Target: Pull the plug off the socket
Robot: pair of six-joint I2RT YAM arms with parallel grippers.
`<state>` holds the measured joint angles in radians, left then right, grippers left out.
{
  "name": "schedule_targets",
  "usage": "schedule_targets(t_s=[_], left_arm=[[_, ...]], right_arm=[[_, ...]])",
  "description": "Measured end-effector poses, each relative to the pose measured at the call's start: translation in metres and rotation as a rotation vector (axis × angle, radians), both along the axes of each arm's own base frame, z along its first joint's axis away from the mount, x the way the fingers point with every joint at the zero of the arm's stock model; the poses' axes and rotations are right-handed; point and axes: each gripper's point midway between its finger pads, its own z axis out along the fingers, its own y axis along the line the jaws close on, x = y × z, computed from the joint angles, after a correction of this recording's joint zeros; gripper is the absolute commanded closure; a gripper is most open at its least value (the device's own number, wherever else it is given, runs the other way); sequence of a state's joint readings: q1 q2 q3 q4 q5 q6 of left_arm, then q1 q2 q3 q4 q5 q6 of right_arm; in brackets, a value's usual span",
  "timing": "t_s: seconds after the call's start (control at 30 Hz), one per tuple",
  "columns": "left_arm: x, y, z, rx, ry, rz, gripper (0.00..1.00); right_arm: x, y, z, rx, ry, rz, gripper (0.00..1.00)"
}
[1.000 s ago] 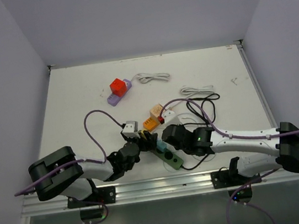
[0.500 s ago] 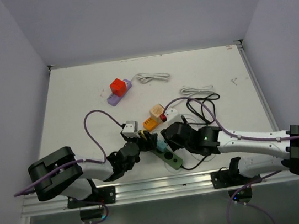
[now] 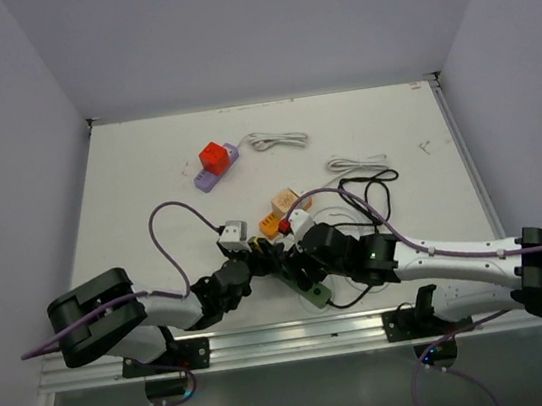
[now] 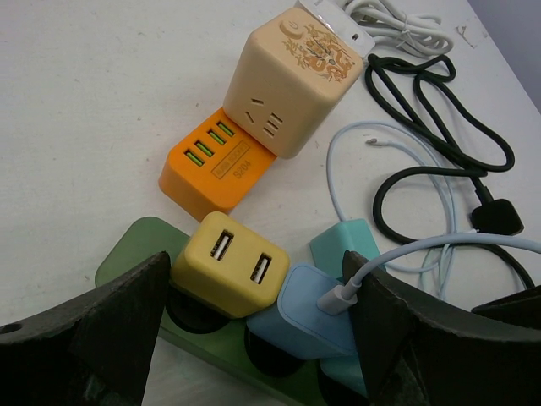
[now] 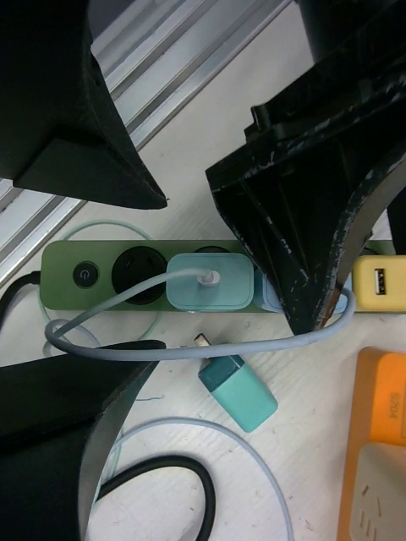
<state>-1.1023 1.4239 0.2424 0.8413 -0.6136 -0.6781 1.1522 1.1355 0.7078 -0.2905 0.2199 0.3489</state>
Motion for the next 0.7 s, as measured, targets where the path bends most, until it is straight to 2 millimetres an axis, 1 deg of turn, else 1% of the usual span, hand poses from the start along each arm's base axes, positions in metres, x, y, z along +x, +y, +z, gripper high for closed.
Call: schedule_targets(t_s=[0.17, 0.23, 0.37, 0.47, 0.57, 0.6, 0.67, 0.7], left_arm=[[-0.002, 0.003, 0.0, -0.009, 0.002, -0.002, 0.16], [-0.003, 0.004, 0.0, -0.015, 0.004, -0.003, 0.16], [-0.004, 0.005, 0.0, -0.023, 0.004, -0.005, 0.17], [-0.005, 0.005, 0.0, -0.029, 0.005, -0.007, 0.17], [-0.006, 0.005, 0.0, -0.035, 0.004, -0.009, 0.17], [-0.006, 0.005, 0.0, -0.036, 0.004, -0.01, 0.17], [-0.007, 0.006, -0.001, -0.039, 0.003, -0.01, 0.17], [-0.007, 0.006, -0.001, -0.041, 0.003, -0.011, 0.17]], right_arm=[[0.001, 0.003, -0.023, -0.072, 0.031, 0.002, 0.35], [0.002, 0.006, -0.028, -0.082, 0.035, 0.002, 0.36], [0.005, 0.012, -0.035, -0.097, 0.043, 0.002, 0.42], [0.006, 0.015, -0.041, -0.105, 0.047, -0.001, 0.52], [0.007, 0.016, -0.045, -0.116, 0.054, -0.006, 0.69], [0.007, 0.018, -0.045, -0.115, 0.055, -0.004, 0.78], [0.006, 0.018, -0.045, -0.115, 0.056, -0.009, 0.86], [0.006, 0.018, -0.045, -0.113, 0.058, -0.011, 0.93]])
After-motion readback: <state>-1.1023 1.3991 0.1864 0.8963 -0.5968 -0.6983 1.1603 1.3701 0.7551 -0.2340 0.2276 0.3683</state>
